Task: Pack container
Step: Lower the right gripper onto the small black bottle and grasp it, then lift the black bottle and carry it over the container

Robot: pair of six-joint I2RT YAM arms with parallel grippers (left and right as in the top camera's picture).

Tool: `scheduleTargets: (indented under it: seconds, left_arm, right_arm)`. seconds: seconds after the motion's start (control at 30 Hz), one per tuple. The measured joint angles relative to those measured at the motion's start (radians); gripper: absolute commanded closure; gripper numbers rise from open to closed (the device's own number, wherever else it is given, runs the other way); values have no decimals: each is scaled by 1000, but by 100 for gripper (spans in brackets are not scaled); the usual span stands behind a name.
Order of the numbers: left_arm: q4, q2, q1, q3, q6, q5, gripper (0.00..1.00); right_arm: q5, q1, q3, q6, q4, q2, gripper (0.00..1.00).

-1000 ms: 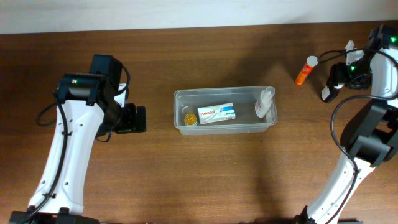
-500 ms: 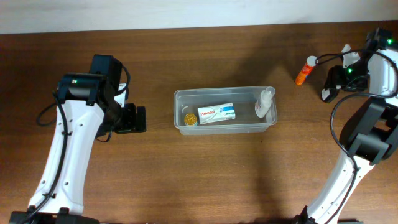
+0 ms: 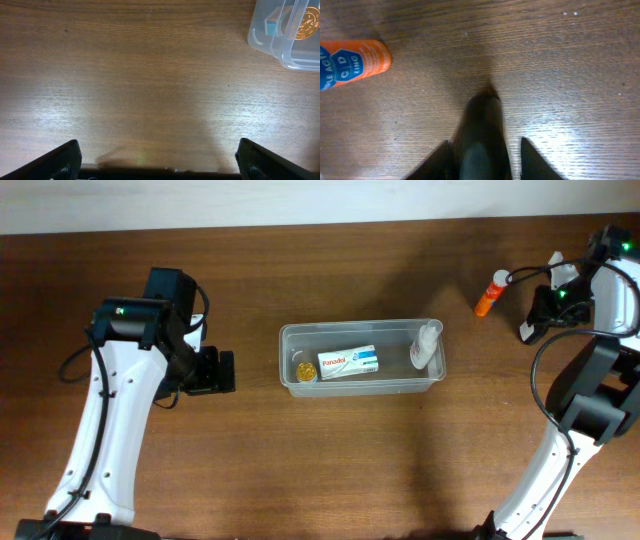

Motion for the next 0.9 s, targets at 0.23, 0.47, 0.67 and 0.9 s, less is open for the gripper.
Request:
scheduleTargets:
  seconds: [0.23, 0.47, 0.67, 0.9]
  left_arm:
    - [0, 0, 0, 0, 0, 0, 1]
    - [0, 0, 0, 0, 0, 0, 0]
    - [0, 0, 0, 0, 0, 0, 1]
    - [0, 0, 0, 0, 0, 0, 1]
  right_arm:
    - [-2, 0, 0, 1, -10, 0, 70]
    - [-6, 0, 0, 19, -49, 0, 76]
    - [-10, 0, 1, 50, -84, -6, 75]
    - [-38, 0, 16, 100, -137, -113, 75]
